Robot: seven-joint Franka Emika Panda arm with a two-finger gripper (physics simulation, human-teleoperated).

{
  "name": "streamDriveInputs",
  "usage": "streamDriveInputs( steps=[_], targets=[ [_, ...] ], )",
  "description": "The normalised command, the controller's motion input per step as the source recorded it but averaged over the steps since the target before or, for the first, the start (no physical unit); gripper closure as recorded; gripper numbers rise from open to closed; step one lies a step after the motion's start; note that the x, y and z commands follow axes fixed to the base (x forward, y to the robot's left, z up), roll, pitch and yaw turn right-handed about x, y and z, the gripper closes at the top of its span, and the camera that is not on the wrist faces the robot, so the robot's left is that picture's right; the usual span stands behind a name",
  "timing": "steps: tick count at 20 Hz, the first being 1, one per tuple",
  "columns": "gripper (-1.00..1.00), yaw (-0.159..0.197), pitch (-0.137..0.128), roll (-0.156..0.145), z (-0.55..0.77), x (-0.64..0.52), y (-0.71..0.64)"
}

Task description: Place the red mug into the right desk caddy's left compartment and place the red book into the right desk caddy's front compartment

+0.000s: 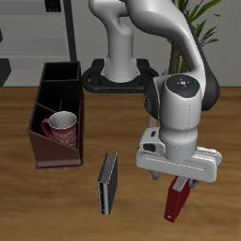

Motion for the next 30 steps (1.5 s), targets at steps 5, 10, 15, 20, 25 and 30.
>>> streamDriveInputs(
  steps=[5,10,15,20,25,30],
  targets=[
    [-1.0,0.018,0.03,0.022,-0.24,0.0,0.04],
    [1.0,-0.009,0.039,-0.006,-0.22,0.0,-0.01],
    [1.0,-0.004,0.009,0.006,-0.09,-0.02,0.03],
    [1.0,0.002,0.007,0.007,-0.06,-0.05,-0.01],
    [1.0,0.022,-0.041,0.016,0.34,-0.2,-0.06],
    [1.0,0.049,-0.08,0.013,0.49,-0.27,-0.14]
  ],
)
